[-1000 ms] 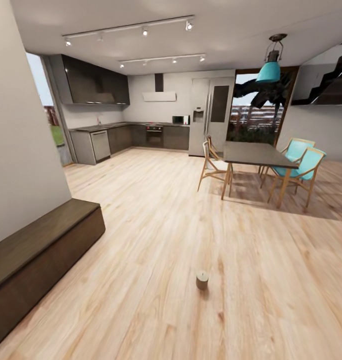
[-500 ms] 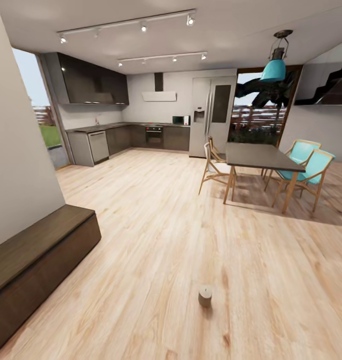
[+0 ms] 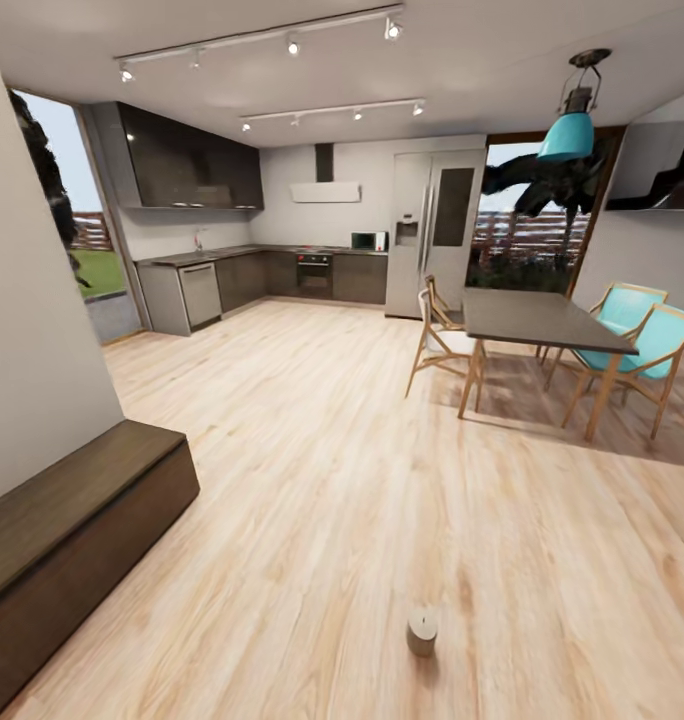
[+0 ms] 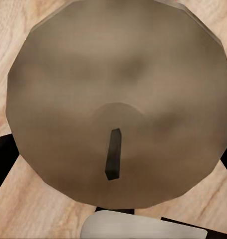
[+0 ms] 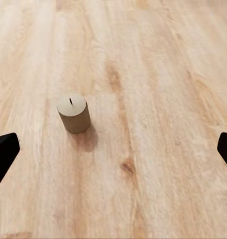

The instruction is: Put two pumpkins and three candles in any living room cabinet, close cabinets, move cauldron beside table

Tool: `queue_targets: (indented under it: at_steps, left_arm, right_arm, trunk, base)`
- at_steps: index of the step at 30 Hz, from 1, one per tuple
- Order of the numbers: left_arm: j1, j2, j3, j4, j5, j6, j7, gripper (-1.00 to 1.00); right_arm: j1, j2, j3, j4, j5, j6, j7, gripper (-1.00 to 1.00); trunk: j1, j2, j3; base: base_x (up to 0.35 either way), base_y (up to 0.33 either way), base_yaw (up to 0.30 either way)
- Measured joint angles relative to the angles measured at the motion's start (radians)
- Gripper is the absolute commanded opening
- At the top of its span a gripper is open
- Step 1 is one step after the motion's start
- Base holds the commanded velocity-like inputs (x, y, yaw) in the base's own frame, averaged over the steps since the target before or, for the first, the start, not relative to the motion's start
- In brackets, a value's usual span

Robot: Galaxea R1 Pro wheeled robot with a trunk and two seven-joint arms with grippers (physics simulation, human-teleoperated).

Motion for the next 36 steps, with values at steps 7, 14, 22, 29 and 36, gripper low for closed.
queue_targets:
  at_steps: [7, 14, 22, 29, 36]
  left_arm:
    - [0.000, 0.000, 0.000, 0.000, 0.000, 0.000, 0.000, -1.00]
    - [0.000, 0.000, 0.000, -0.001, 0.000, 0.000, 0.000, -1.00]
    - [0.000, 0.000, 0.000, -0.001, 0.000, 0.001, 0.000, -1.00]
    - [0.000, 0.000, 0.000, -0.001, 0.000, 0.000, 0.000, -1.00]
    - [0.000, 0.000, 0.000, 0.000, 0.000, 0.000, 0.000, -1.00]
  right_arm:
    - [0.000, 0.000, 0.000, 0.000, 0.000, 0.000, 0.000, 1.00]
    - [0.000, 0.000, 0.000, 0.000, 0.000, 0.002, 0.000, 1.00]
    - [0.000, 0.000, 0.000, 0.000, 0.000, 0.002, 0.000, 1.00]
    - [0.000, 0.000, 0.001, 0.000, 0.020, 0.002, 0.000, 1.00]
    - [0.000, 0.000, 0.003, 0.039, 0.079, 0.002, 0.000, 1.00]
  trunk:
    - [0.000, 0.000, 0.000]
    - [0.000, 0.000, -0.003]
    - [0.000, 0.000, -0.009]
    - [0.000, 0.000, -0.010]
    - [0.000, 0.000, -0.010]
  base:
    - [0.314, -0.136, 0.263]
    - [0.271, -0.229, 0.236]
    - [0.219, -0.271, 0.139]
    - [0.255, -0.204, 0.005]
    - [0.251, -0.226, 0.000]
